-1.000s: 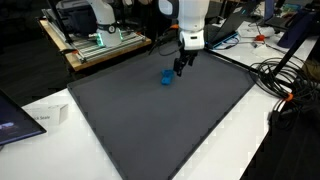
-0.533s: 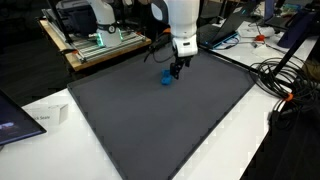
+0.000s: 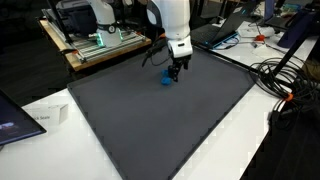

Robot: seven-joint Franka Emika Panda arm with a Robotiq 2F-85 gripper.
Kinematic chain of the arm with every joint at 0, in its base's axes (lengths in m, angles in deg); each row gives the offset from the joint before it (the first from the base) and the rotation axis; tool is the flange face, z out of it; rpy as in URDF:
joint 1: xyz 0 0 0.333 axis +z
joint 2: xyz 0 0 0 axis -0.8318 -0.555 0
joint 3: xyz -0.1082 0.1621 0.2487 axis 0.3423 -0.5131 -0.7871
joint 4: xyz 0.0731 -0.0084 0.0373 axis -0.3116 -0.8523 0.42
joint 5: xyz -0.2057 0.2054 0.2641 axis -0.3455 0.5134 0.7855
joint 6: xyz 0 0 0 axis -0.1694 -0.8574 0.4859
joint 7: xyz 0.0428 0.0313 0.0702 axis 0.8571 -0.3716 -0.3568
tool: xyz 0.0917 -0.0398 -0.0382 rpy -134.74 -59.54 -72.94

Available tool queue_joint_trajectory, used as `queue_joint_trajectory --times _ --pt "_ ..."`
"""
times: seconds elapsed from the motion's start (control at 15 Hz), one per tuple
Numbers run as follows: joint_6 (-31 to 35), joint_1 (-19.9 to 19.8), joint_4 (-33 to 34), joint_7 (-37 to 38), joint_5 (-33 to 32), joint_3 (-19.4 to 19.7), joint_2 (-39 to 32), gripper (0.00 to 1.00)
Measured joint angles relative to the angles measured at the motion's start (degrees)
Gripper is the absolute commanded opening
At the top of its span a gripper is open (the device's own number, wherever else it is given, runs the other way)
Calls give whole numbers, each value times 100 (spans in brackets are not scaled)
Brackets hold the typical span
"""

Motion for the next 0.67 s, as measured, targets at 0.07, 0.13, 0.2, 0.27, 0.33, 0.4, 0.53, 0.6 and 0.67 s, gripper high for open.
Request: queue_joint_trajectory --times 0.07,0.13,0.2,0.27,0.33,0.4,0.53,0.6,0.67 --pt "123 -49 -98 -59 38 -47 32 100" --pt "181 -103 -186 -104 72 -98 71 100" --pt "161 -151 -254 -115 99 -136 110 100" --pt "45 -187 -304 -115 111 -153 151 100" --pt "-145 -208 -313 -90 112 -149 191 100" --pt "-374 -218 -309 -51 112 -132 244 100" --pt "-948 -216 -252 66 111 -69 364 100" --pt "-1218 -205 -207 142 106 -23 424 100" --pt "-1409 -191 -152 216 105 27 467 100"
